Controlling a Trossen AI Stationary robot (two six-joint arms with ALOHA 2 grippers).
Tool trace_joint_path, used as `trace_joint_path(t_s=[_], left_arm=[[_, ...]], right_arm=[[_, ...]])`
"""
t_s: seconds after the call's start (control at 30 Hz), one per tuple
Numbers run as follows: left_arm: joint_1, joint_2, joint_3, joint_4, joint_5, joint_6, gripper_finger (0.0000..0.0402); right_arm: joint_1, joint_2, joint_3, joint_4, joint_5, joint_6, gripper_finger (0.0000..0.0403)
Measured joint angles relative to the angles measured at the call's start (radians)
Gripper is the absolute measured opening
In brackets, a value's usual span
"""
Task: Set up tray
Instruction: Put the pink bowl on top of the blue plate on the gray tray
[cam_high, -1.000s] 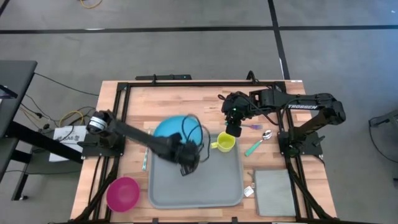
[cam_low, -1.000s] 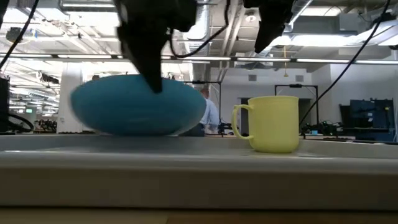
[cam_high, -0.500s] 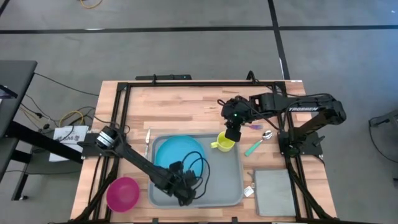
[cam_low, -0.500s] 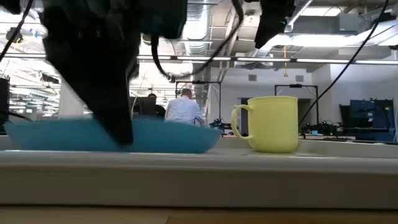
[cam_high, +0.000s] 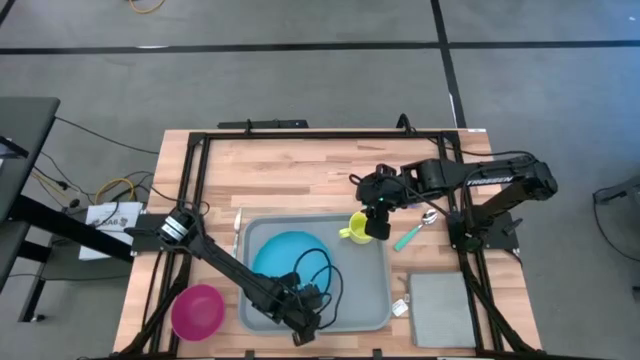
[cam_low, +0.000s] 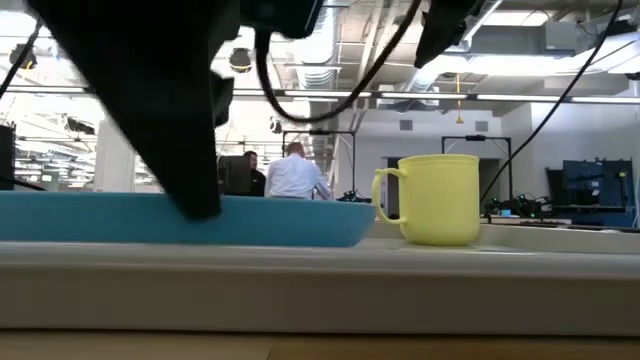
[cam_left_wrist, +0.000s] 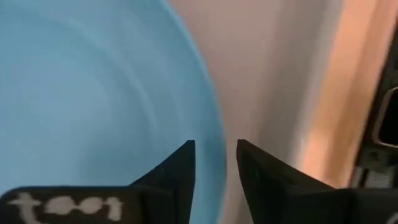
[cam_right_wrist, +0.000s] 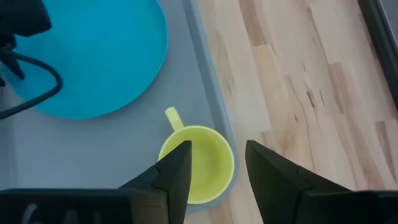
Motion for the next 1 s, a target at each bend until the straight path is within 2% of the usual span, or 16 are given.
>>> trace_joint_path(t_s=[0.1,0.23,0.43,0.57,0.7,0.87,1.0], left_arm=[[0.000,0.000,0.036,-0.006,-0.002,0.001,0.0109],[0.000,0.000,0.105,-0.104,-0.002,-0.009,0.0110],[0.000,-0.002,0.252,-0.369,0.110,-0.101,0.0110],[-0.016,-0.002,0.351,-0.529,0.193,-0.219,0.0110],[-0.065,-0.003,0.403,-0.664,0.250,-0.294,0.0110],[-0.157,-0.004,0.416,-0.861,0.249,-0.428,0.0110],[-0.231,-0.004,0.416,-0.952,0.247,-0.567,0.0110]], right_arm=[[0.003,0.000,0.000,0.000,0.000,0.000,0.0143],[0.002,0.000,0.000,0.000,0.000,0.000,0.0143],[0.002,0.000,0.000,0.000,0.000,-0.001,0.0143],[0.002,0.000,0.000,-0.001,0.000,-0.001,0.0143],[0.002,0.000,0.000,-0.001,0.000,-0.006,0.0143],[0.002,0.000,0.000,-0.001,0.000,-0.010,0.0143],[0.002,0.000,0.000,-0.001,0.000,-0.010,0.0143]])
